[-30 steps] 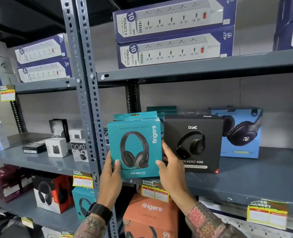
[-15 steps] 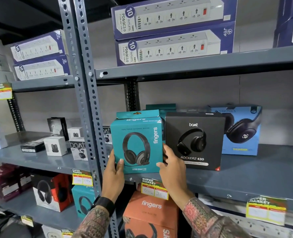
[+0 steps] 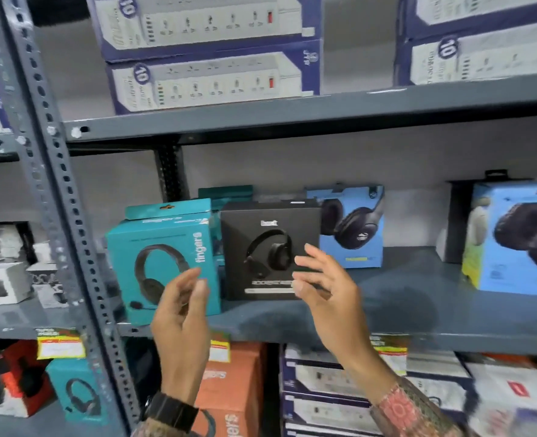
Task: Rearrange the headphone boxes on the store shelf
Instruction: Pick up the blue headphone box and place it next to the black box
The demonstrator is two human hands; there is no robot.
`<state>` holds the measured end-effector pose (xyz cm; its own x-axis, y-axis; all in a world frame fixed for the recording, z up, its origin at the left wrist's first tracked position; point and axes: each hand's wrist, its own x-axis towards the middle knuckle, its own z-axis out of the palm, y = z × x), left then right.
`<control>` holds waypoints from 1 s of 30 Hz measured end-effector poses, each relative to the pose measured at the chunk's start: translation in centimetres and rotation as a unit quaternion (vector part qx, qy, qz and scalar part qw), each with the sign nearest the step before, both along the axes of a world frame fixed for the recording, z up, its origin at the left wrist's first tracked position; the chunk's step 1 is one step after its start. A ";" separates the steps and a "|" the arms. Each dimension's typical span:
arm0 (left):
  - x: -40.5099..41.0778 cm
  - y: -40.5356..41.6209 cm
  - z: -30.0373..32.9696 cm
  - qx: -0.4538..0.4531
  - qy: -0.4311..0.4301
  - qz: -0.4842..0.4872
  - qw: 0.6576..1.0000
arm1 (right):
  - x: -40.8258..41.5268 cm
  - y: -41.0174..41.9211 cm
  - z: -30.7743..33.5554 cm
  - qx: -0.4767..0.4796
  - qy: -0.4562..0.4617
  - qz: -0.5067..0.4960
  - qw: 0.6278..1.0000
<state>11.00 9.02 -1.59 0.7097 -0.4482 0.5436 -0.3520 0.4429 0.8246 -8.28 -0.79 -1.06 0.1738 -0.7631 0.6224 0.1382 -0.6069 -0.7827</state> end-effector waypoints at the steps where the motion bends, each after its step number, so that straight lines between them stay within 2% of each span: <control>1: -2.1 -1.0 0.8 -0.004 -0.011 -0.038 0.999 | -2.0 -0.4 0.4 0.006 -0.014 -0.003 1.000; 7: -15.8 -8.8 4.8 -0.006 -0.083 -0.191 0.978 | -15.6 -3.7 2.6 -0.013 -0.047 -0.100 0.994; 12: -27.8 -15.6 4.7 0.050 -0.114 -0.306 0.944 | -27.2 -7.7 2.3 -0.018 -0.032 -0.194 0.980; 15: -33.4 -19.2 3.3 0.087 -0.134 -0.325 0.932 | -32.6 -10.1 1.2 -0.014 -0.013 -0.267 0.963; 18: -37.3 -22.1 2.1 0.131 -0.129 -0.329 0.926 | -37.4 -12.5 0.1 0.014 -0.034 -0.372 0.928; 20: -39.1 -24.1 1.7 0.177 -0.128 -0.344 0.913 | -40.9 -14.6 -0.5 0.051 -0.001 -0.404 0.913; 22: -38.9 -25.4 1.5 0.211 -0.123 -0.366 0.898 | -42.5 -16.3 -0.7 0.099 0.026 -0.368 0.924; 25: -39.3 -27.2 1.0 0.200 -0.122 -0.412 0.881 | -44.4 -18.4 -0.8 0.156 0.054 -0.284 0.944; 28: -40.3 -28.2 0.3 0.182 -0.134 -0.424 0.877 | -44.7 -19.7 -1.0 0.156 0.053 -0.204 0.965; 30: -40.7 -27.9 0.0 0.184 -0.116 -0.421 0.881 | -44.4 -19.7 -1.1 0.149 0.050 -0.204 0.966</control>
<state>-29.66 -18.92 -1.57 -0.0693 -0.9386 0.3381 -0.2041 0.3450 0.9161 -52.69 -20.49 -2.17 -0.1314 -0.9237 0.3600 -0.1500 -0.3404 -0.9282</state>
